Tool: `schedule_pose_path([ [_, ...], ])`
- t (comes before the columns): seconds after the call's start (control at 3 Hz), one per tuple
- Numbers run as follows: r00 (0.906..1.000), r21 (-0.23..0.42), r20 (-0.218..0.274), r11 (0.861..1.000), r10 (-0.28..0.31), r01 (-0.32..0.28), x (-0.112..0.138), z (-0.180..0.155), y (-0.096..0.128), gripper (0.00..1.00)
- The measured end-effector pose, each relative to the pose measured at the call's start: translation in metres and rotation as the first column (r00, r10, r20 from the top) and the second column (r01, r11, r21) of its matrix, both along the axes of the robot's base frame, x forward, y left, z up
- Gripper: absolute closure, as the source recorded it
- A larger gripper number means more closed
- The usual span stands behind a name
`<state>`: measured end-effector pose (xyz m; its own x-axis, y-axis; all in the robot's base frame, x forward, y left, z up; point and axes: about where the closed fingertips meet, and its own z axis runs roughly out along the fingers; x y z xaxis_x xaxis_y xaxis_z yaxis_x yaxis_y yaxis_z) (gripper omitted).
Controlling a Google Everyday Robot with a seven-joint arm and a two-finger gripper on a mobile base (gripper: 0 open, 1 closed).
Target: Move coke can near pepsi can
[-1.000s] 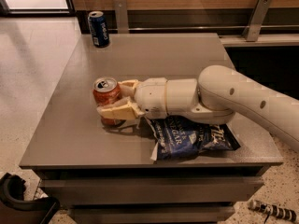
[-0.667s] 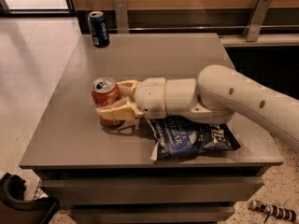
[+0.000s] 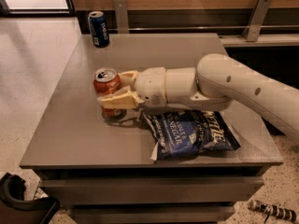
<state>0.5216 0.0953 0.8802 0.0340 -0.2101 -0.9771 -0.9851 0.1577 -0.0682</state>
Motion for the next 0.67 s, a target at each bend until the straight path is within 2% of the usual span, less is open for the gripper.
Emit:
schedule_pose_path([
  [0.33,0.9966,-0.036,-0.067,0.998,0.048,-0.050,0.076,0.000,0.003,1.00],
  [0.67,0.9946,-0.073,-0.096,0.996,0.041,-0.048,0.148,0.001,0.006,1.00],
])
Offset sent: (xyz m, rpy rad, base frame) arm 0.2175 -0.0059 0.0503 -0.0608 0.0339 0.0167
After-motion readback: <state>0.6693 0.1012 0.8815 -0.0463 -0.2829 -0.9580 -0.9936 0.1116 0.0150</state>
